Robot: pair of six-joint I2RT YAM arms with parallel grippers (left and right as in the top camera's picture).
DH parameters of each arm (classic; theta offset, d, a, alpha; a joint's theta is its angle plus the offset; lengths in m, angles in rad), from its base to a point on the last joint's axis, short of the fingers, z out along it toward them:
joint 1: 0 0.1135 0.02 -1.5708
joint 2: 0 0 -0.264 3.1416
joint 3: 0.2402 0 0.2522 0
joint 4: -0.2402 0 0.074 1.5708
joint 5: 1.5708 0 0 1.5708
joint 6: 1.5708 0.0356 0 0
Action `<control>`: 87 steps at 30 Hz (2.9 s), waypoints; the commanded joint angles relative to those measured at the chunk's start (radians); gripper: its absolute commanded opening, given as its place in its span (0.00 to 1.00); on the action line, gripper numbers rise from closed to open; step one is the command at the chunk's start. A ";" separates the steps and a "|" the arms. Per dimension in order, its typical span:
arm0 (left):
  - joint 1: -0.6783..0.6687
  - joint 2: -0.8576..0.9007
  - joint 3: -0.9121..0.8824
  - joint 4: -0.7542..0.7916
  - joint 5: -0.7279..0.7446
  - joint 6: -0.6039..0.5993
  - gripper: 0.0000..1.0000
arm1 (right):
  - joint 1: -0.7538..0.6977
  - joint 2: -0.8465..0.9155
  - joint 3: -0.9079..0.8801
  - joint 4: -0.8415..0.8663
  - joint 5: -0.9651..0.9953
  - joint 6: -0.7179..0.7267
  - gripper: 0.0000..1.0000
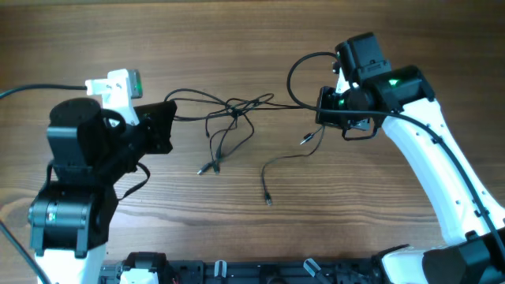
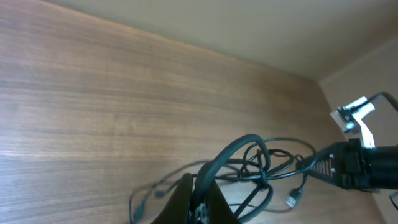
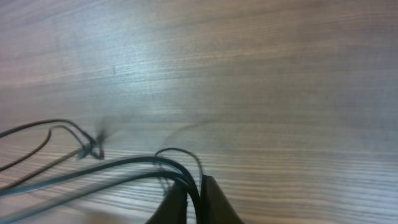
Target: Untangle cables
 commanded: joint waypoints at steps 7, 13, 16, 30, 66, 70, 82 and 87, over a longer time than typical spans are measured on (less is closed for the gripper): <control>0.034 0.119 0.021 -0.064 0.310 0.082 0.04 | 0.088 -0.113 0.059 0.201 -0.566 -0.336 0.70; 0.009 0.151 0.021 -0.060 0.341 0.096 0.04 | 0.190 -0.050 0.057 0.286 -0.463 -0.101 0.63; 0.006 0.151 0.021 -0.057 0.341 0.095 0.04 | 0.233 0.006 0.057 0.299 -0.419 -0.027 0.53; 0.006 0.151 0.021 -0.068 0.342 0.095 0.04 | 0.329 0.200 0.057 0.389 -0.344 0.099 0.24; 0.429 0.028 0.095 -0.131 0.266 -0.047 0.04 | 0.109 0.354 -0.080 0.373 -0.229 0.056 0.04; 0.483 0.098 0.095 -0.191 0.084 -0.009 0.04 | 0.034 0.295 -0.080 0.318 -0.201 0.006 0.04; 0.298 0.197 0.095 -0.259 0.378 0.282 0.56 | 0.134 -0.093 -0.078 0.359 -0.426 -0.164 0.04; 0.142 0.207 0.095 -0.254 0.454 0.305 0.72 | 0.188 -0.123 -0.078 0.354 -0.421 -0.145 0.04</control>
